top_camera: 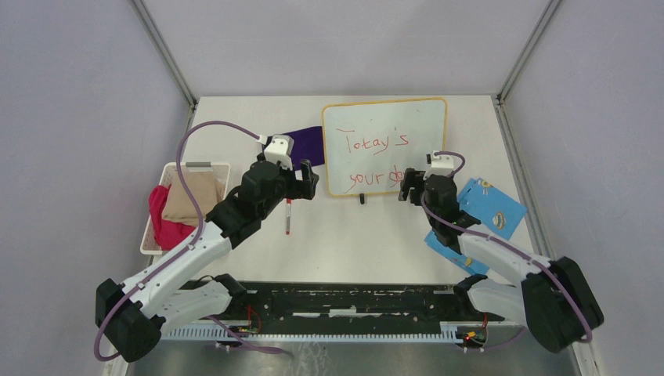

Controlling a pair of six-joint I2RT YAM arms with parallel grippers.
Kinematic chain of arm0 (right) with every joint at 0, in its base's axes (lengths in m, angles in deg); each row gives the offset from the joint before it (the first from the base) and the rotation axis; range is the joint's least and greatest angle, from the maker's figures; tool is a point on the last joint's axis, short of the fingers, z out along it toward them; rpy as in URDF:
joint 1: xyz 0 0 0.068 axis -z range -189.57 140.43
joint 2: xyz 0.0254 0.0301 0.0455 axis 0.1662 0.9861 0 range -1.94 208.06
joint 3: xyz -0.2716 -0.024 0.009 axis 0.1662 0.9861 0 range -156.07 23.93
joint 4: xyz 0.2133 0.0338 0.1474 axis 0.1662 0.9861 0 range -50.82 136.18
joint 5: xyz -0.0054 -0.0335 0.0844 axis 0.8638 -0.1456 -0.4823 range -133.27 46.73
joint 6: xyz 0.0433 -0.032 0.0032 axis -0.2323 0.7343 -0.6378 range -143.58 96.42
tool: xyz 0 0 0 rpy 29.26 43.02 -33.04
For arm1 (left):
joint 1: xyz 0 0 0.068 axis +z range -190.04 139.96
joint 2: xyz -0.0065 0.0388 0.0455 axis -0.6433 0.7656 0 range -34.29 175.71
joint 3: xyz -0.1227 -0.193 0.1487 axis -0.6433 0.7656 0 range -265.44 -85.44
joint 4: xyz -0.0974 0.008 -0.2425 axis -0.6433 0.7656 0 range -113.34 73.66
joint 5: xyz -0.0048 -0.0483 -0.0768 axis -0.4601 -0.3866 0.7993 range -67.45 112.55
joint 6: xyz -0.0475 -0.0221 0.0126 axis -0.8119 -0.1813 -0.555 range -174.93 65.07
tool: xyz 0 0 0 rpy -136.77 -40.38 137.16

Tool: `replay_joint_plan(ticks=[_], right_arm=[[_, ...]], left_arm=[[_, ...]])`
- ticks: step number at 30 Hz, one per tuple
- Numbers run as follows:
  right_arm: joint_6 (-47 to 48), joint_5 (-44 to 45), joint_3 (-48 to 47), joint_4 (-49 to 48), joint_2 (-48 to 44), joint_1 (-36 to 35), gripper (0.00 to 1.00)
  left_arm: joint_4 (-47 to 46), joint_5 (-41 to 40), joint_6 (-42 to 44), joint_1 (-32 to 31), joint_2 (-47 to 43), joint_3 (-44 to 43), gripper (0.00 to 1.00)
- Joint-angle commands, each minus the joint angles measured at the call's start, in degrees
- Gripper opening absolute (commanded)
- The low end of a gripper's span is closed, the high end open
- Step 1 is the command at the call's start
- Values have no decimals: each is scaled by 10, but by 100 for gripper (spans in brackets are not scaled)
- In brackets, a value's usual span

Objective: Write a sentence on the whiteboard
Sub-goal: Adjust the whiteboard stand at the center of the board, then reset both arms

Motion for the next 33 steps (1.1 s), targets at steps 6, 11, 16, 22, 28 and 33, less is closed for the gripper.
replay_joint_plan(ticks=[6, 11, 16, 22, 28, 33], right_arm=[[75, 56, -4, 126, -220, -79, 89], [125, 162, -52, 152, -267, -201, 89], [150, 265, -125, 158, -205, -284, 93], [75, 367, -213, 132, -88, -285, 98], [56, 331, -339, 186, -26, -285, 98], [158, 275, -329, 61, -53, -281, 98]], left_arm=[[-19, -25, -5, -3, -16, -24, 93], [-24, -54, -34, -9, -27, -30, 96], [29, -135, -150, -11, -1, -87, 100], [205, -203, -251, -14, 94, -204, 100], [185, -197, -180, -27, 84, -218, 100], [118, -195, -78, -27, 42, -221, 100]])
